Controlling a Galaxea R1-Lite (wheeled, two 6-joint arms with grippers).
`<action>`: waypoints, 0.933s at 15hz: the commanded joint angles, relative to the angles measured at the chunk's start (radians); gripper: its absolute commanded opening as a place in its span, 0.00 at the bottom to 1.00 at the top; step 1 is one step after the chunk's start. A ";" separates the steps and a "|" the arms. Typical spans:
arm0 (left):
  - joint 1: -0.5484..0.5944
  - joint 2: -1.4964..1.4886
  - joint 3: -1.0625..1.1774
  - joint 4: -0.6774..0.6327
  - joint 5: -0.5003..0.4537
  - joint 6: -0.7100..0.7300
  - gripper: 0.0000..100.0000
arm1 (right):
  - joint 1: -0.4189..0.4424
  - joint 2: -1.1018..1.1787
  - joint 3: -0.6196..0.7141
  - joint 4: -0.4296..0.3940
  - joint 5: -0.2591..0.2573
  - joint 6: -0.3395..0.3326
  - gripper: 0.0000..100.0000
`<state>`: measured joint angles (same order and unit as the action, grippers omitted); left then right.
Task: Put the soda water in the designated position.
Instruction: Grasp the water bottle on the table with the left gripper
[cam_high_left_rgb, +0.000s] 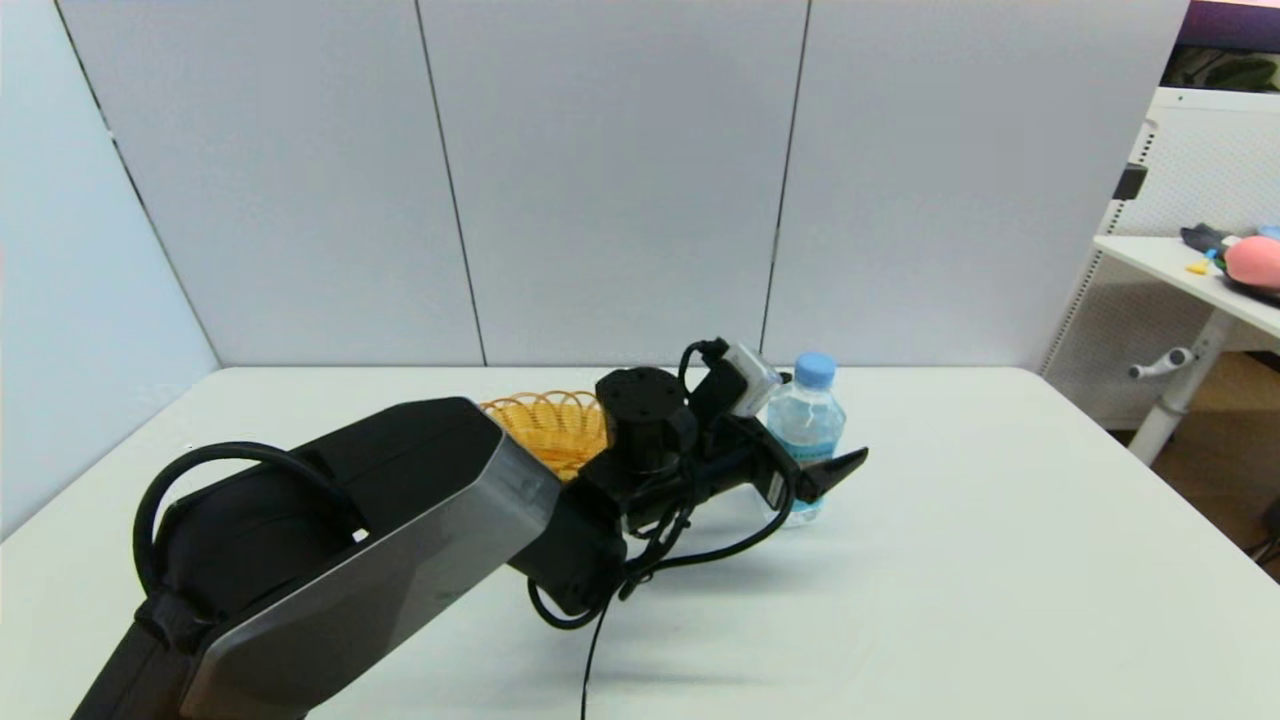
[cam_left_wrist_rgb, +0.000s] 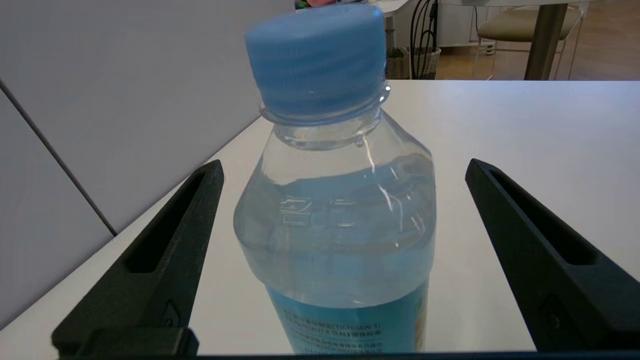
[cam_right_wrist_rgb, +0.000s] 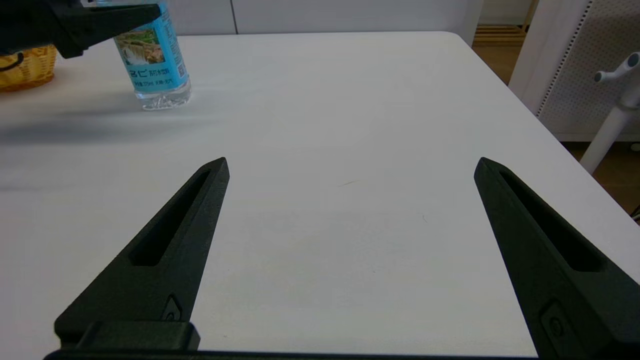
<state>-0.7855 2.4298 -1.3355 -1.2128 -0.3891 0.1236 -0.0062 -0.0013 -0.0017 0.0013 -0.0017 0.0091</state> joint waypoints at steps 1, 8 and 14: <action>0.005 0.029 -0.021 -0.008 -0.002 0.001 1.00 | 0.000 0.001 0.000 0.000 0.000 0.000 1.00; 0.006 0.048 -0.070 -0.007 -0.002 -0.004 1.00 | 0.000 0.001 0.000 0.000 0.000 0.000 1.00; 0.005 0.066 -0.099 -0.010 -0.002 -0.006 1.00 | 0.000 0.001 0.000 0.000 0.000 0.000 1.00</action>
<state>-0.7794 2.4862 -1.4134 -1.2147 -0.3877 0.1177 -0.0057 -0.0013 -0.0017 0.0017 -0.0019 0.0091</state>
